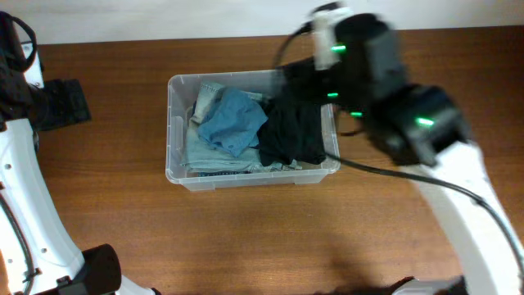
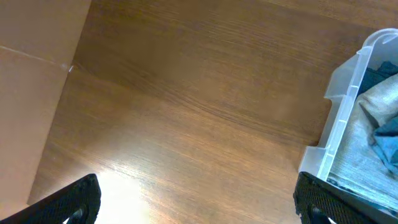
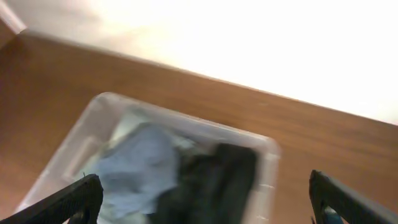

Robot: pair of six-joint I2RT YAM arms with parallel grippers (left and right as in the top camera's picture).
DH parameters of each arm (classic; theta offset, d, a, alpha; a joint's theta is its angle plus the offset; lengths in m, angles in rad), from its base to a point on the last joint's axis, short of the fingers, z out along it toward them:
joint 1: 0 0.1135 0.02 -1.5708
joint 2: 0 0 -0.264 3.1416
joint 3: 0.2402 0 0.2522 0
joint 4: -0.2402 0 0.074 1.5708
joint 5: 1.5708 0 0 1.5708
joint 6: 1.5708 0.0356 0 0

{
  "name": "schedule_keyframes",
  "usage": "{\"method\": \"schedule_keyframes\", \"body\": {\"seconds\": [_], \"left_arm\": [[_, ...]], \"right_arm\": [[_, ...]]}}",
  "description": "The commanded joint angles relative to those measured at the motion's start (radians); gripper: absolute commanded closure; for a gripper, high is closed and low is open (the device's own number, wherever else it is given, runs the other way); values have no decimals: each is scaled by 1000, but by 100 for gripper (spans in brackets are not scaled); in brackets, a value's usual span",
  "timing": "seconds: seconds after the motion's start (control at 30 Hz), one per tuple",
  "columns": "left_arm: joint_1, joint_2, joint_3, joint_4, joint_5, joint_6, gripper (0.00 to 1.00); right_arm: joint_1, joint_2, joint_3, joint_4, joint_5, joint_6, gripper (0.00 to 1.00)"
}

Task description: Pack container

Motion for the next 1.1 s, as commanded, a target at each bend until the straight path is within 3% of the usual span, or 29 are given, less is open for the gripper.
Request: {"method": "schedule_keyframes", "body": {"seconds": [0.0,0.23,0.33,0.43,0.5,0.6,0.67,0.83,1.07], "left_arm": [[3,-14,5,0,-11,11,1],[3,-14,5,0,-11,11,0],[3,-14,5,0,-11,11,1],[3,-14,5,0,-11,11,0],[3,-14,5,0,-11,11,0],[3,-14,5,0,-11,11,1],[3,-14,5,0,-11,11,1],[3,-14,5,0,-11,11,0],[3,-14,5,0,-11,11,1]], "right_arm": [[-72,-122,9,-46,55,-36,2],[-182,-306,5,-249,145,-73,1],[-309,-399,-54,-258,61,-66,2],[-498,-538,-227,-197,-78,-65,1],[-614,-659,-433,-96,-140,-66,1],[-680,-813,-735,39,-136,-66,2],[-685,-952,-986,173,-145,-65,1],[-685,-1184,-1351,346,-205,-65,2],[-685,-1492,-1633,385,-227,-65,1]]}}
